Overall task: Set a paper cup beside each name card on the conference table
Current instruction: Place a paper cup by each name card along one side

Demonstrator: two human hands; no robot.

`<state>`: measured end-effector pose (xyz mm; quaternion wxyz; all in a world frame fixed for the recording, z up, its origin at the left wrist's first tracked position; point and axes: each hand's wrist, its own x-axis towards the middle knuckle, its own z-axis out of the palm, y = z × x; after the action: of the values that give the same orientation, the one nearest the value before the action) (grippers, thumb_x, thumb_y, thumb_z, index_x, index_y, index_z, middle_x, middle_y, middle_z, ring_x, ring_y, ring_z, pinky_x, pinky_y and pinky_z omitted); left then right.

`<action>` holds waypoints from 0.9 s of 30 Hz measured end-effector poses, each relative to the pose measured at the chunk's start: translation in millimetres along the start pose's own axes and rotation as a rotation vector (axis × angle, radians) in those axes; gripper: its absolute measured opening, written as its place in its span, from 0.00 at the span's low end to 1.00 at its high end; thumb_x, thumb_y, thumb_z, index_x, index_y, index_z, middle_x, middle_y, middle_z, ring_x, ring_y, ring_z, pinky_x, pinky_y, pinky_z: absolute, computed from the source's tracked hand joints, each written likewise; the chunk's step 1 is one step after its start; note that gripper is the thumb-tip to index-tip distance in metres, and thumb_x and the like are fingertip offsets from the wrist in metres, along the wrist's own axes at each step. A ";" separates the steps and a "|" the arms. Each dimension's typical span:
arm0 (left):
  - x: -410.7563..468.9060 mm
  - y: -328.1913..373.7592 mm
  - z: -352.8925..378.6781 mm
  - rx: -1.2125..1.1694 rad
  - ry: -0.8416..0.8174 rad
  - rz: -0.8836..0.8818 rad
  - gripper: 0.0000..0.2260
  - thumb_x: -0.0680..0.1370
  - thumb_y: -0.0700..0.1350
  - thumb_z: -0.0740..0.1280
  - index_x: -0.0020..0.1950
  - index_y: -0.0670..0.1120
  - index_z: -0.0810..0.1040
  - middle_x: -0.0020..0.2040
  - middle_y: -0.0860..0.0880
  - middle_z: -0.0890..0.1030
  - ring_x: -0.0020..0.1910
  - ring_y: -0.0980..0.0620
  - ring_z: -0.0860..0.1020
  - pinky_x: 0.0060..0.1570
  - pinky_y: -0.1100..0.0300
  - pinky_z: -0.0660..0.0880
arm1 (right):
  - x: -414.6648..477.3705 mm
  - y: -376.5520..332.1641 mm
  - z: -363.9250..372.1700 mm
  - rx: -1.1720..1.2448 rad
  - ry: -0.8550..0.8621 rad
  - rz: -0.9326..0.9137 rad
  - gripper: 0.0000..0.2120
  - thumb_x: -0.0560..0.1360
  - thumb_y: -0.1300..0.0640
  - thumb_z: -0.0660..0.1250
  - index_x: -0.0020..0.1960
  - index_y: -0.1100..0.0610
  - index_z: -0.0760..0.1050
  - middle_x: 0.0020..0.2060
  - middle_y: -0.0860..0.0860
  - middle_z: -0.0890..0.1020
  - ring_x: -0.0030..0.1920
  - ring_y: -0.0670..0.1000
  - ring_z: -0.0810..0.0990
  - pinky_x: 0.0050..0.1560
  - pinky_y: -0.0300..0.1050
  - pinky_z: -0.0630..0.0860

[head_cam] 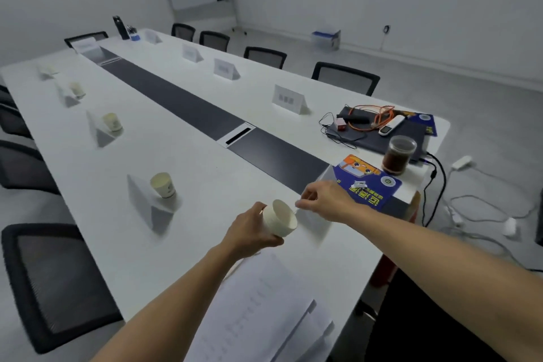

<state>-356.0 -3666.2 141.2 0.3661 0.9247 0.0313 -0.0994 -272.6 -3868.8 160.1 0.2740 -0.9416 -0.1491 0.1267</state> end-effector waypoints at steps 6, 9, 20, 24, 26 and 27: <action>23.2 -7.1 -18.1 -0.076 0.040 -0.028 0.31 0.64 0.48 0.80 0.63 0.48 0.72 0.51 0.48 0.79 0.50 0.44 0.79 0.47 0.46 0.81 | 46.4 -20.0 9.2 0.247 -0.140 -0.010 0.07 0.69 0.56 0.77 0.44 0.57 0.82 0.38 0.53 0.85 0.35 0.47 0.82 0.37 0.42 0.79; 32.8 -11.3 -21.9 -0.095 0.029 -0.052 0.30 0.63 0.48 0.80 0.61 0.50 0.73 0.49 0.51 0.79 0.49 0.45 0.79 0.43 0.48 0.82 | 63.0 -19.6 14.8 0.326 -0.178 0.024 0.04 0.69 0.61 0.76 0.43 0.59 0.82 0.38 0.55 0.85 0.37 0.50 0.82 0.37 0.43 0.79; 68.5 -21.0 -1.3 -0.122 -0.030 -0.082 0.30 0.62 0.47 0.80 0.61 0.50 0.72 0.47 0.51 0.78 0.43 0.47 0.78 0.41 0.48 0.82 | 93.4 7.4 21.1 0.314 -0.232 0.079 0.04 0.71 0.64 0.72 0.46 0.62 0.82 0.41 0.56 0.84 0.38 0.49 0.81 0.39 0.42 0.80; 82.3 -30.4 -0.9 -0.099 -0.034 -0.106 0.28 0.64 0.47 0.80 0.61 0.48 0.72 0.48 0.49 0.80 0.45 0.46 0.79 0.44 0.50 0.81 | 108.3 13.6 12.4 0.374 -0.227 0.112 0.05 0.73 0.64 0.70 0.48 0.63 0.81 0.41 0.55 0.82 0.39 0.48 0.79 0.37 0.39 0.76; 88.0 -37.4 -1.5 -0.096 -0.035 -0.137 0.28 0.64 0.48 0.79 0.61 0.49 0.72 0.49 0.49 0.80 0.47 0.46 0.80 0.44 0.50 0.81 | 121.8 17.3 3.0 0.402 -0.187 0.140 0.04 0.73 0.64 0.70 0.47 0.62 0.80 0.42 0.57 0.82 0.39 0.50 0.78 0.37 0.41 0.75; 91.6 -41.7 -1.6 -0.093 -0.034 -0.159 0.28 0.64 0.48 0.79 0.61 0.49 0.72 0.49 0.49 0.80 0.48 0.46 0.79 0.44 0.50 0.81 | 132.6 20.7 -1.8 0.418 -0.157 0.159 0.04 0.73 0.64 0.69 0.47 0.62 0.80 0.43 0.57 0.81 0.40 0.50 0.78 0.37 0.40 0.75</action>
<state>-271.6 -3636.0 95.4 0.4000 0.8995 0.1030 -0.1422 -145.3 -3839.9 129.3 0.4396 -0.8605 -0.0658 0.2488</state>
